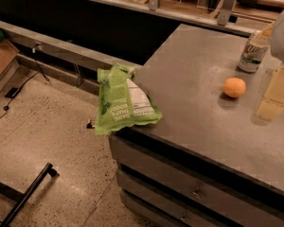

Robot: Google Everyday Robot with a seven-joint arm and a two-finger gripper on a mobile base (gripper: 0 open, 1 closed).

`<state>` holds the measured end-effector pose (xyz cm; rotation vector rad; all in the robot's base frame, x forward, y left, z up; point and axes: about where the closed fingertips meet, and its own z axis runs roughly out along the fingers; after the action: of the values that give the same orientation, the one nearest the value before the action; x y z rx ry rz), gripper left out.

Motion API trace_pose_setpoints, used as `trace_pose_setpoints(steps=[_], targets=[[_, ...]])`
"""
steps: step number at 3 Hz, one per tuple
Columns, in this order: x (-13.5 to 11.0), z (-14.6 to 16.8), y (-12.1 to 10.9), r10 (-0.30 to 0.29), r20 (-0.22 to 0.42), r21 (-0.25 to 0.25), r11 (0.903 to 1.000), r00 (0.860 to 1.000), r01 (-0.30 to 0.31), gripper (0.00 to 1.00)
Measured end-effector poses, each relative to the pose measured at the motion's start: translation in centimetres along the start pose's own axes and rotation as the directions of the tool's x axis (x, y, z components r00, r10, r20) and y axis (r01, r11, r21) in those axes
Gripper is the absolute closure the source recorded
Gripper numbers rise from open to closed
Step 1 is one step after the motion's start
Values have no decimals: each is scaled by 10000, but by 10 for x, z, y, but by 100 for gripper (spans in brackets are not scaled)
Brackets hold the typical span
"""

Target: Move orange near green rice chip bag

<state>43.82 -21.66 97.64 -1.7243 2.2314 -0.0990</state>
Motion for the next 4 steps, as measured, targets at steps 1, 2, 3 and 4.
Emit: trace_pose_setpoints(steps=[1,2,3,4], targets=[[0,0,0,0,1,2,10000,10000,0,0],[7,13,-25,152,-166,-108,9998,9997,-154,0],[18,38,-62,467,-335,-350,9982,9983,-479,0],[30,74,-99,791,-739,-631,9945,9941,-838,0]])
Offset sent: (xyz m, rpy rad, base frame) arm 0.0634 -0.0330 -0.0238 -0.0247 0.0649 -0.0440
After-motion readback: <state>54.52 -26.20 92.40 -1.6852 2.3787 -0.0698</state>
